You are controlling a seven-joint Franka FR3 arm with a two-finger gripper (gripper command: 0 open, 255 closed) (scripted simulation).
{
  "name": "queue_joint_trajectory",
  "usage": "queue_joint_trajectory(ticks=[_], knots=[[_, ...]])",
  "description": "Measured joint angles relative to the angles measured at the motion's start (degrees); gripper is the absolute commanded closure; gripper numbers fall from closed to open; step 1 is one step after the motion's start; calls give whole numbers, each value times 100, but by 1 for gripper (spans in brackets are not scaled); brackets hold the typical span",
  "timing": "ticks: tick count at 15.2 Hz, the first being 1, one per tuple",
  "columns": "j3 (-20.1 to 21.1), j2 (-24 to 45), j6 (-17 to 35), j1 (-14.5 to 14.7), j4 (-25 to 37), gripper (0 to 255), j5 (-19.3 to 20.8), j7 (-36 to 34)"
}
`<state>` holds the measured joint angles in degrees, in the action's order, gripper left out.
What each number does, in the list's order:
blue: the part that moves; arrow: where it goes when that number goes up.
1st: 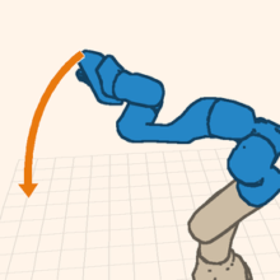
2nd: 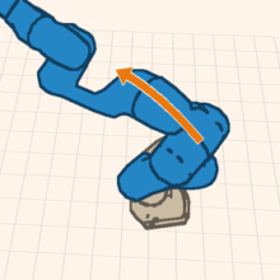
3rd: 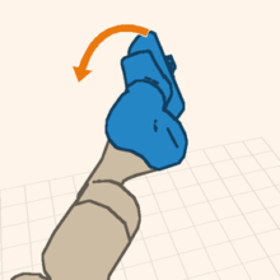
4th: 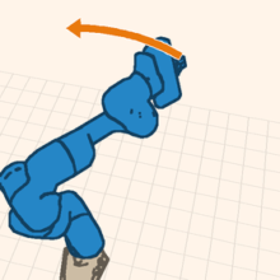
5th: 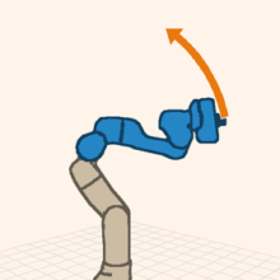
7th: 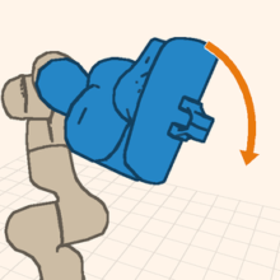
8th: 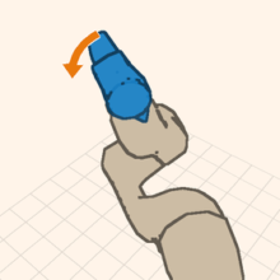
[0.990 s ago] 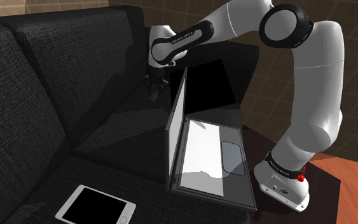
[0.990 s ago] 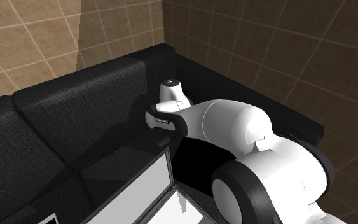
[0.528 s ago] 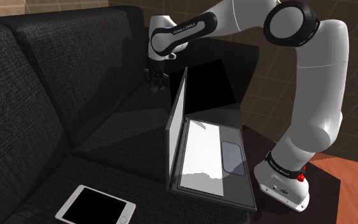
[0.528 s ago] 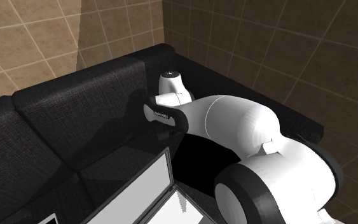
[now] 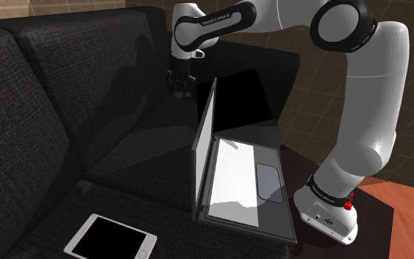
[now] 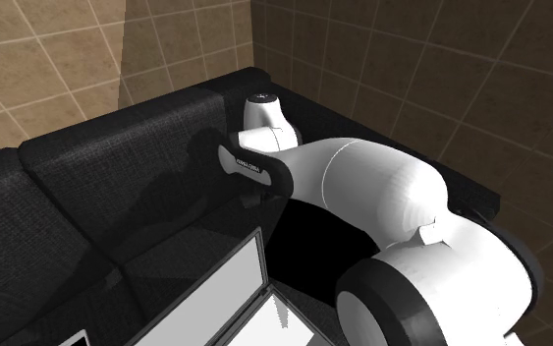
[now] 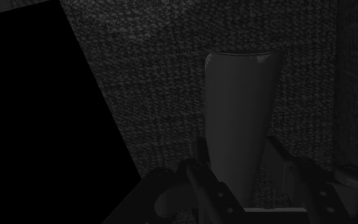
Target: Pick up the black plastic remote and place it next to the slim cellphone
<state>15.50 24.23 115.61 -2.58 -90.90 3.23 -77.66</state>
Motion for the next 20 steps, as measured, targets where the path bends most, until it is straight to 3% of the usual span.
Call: queue_joint_trajectory(ticks=[3, 15, 20], knots=[[21, -116, -84, 10, -30, 255, -24, -29], [520, -1706, 553, 507, -2163, 255, -391, -970], [772, -2165, 695, 768, -2711, 255, -544, -1413]])
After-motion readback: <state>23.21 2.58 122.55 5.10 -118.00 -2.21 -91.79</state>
